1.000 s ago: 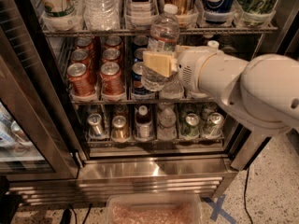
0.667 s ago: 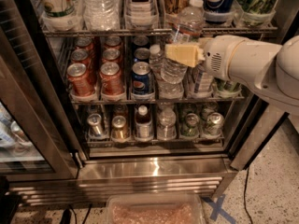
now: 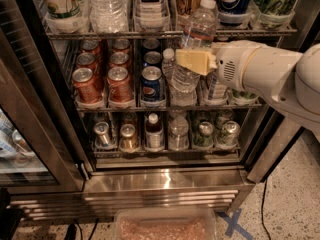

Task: Pick water bottle from middle shelf of fridge

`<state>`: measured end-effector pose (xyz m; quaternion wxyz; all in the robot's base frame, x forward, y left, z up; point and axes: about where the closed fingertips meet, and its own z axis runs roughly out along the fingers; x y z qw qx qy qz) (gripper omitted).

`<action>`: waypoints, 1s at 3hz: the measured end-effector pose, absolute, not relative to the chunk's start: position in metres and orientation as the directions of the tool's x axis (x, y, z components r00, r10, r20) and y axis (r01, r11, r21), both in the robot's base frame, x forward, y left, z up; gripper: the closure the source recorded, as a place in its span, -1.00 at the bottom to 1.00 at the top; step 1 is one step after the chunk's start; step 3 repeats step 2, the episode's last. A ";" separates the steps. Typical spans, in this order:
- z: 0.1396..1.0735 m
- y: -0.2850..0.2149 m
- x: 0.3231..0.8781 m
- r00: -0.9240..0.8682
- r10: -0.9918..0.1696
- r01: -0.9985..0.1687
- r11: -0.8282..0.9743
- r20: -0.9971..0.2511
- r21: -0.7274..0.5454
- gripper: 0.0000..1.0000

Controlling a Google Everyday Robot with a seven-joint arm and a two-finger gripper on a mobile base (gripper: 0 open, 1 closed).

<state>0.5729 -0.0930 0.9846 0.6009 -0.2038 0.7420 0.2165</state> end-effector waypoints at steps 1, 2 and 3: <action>0.967 -0.073 0.518 -0.235 0.001 -0.512 0.850 -0.972 0.125 1.00; 0.967 -0.073 0.518 -0.235 0.001 -0.512 0.850 -0.972 0.125 1.00; 0.967 -0.073 0.518 -0.235 0.001 -0.512 0.850 -0.972 0.125 1.00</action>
Offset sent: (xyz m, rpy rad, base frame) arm -0.1646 0.0368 -0.0487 0.0836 0.1627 -0.0536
